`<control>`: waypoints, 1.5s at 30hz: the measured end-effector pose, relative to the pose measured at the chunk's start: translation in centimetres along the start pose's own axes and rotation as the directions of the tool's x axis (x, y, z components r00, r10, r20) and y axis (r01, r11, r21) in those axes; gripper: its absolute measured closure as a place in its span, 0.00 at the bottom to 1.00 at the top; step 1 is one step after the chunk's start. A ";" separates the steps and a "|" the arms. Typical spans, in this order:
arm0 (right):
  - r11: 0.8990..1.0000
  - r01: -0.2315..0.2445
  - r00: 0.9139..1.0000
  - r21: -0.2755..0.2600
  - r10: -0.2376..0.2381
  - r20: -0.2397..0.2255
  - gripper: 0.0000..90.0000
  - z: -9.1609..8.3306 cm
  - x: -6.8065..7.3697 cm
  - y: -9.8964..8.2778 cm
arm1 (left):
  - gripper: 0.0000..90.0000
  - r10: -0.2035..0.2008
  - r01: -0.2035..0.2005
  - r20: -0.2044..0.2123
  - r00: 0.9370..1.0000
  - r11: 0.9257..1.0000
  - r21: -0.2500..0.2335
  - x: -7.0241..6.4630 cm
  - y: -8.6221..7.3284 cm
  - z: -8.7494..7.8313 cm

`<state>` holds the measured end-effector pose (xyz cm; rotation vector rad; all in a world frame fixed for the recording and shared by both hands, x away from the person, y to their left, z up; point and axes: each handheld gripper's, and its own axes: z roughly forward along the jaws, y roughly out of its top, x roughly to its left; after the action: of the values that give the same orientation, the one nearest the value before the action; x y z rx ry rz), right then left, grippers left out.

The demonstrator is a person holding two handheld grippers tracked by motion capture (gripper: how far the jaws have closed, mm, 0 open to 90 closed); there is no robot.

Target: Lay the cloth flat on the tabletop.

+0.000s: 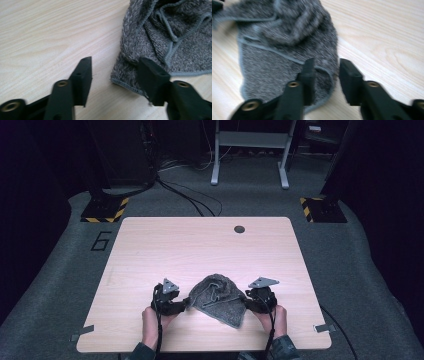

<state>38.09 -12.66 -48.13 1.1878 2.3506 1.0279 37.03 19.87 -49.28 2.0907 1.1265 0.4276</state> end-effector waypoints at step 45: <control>0.989 0.144 0.988 -0.014 -0.145 -0.050 0.47 1.8 4.5 3.4 | 0.85 0.052 -0.052 -0.005 0.999 0.997 0.051 -0.4 -0.3 1.3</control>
<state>38.28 -6.89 -46.71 0.9816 2.4268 1.0314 37.36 19.08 -50.38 2.1681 1.0990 0.4354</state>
